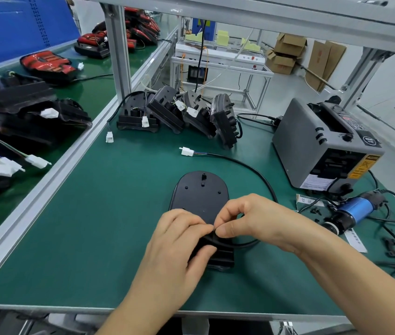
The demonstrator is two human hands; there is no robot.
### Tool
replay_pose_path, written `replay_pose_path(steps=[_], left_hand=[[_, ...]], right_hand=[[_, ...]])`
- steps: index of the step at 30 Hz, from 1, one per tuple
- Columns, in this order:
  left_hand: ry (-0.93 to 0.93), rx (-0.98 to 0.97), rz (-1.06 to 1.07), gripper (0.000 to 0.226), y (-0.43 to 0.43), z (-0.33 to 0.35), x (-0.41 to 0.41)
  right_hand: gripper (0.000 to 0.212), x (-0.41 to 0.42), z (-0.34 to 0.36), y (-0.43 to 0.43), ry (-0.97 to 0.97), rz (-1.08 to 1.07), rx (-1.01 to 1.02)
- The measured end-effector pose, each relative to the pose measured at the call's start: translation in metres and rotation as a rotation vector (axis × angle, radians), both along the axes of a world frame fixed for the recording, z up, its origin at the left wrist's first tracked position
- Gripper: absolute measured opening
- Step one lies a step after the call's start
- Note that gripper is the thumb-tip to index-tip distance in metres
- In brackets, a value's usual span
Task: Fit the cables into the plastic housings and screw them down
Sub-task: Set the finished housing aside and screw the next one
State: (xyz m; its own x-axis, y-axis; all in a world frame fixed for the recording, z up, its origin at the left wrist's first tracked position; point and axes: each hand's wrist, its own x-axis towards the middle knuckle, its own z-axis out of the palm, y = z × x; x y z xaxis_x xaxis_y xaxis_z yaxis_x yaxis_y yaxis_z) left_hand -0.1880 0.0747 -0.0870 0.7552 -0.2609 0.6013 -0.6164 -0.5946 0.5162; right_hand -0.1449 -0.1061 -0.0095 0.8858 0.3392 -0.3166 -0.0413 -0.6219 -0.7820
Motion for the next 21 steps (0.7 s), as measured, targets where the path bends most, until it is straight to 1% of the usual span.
replay_pose_path(steps=[3, 6, 7, 12, 18, 21], left_hand=[[0.033, 0.009, 0.063, 0.028, -0.001, 0.002, 0.000], [0.220, -0.102, 0.049, 0.040, 0.008, 0.001, 0.003], [0.255, -0.126, 0.044, 0.043, 0.010, 0.001, 0.004], [0.241, -0.149, 0.063, 0.031, 0.005, 0.000, 0.004], [0.232, -0.181, 0.068, 0.030, 0.000, -0.002, 0.009], [0.225, -0.191, 0.069, 0.029, 0.000, -0.004, 0.010]], right_hand=[[0.015, 0.002, -0.001, 0.000, 0.019, 0.008, -0.006], [0.012, 0.004, -0.002, -0.001, 0.038, 0.007, -0.008], [0.012, 0.005, -0.002, -0.001, 0.040, 0.004, -0.007], [0.016, 0.010, 0.001, 0.000, 0.037, 0.022, -0.049], [0.015, 0.017, 0.006, -0.002, 0.051, 0.030, -0.058], [0.014, 0.020, 0.006, 0.000, 0.058, 0.046, -0.095]])
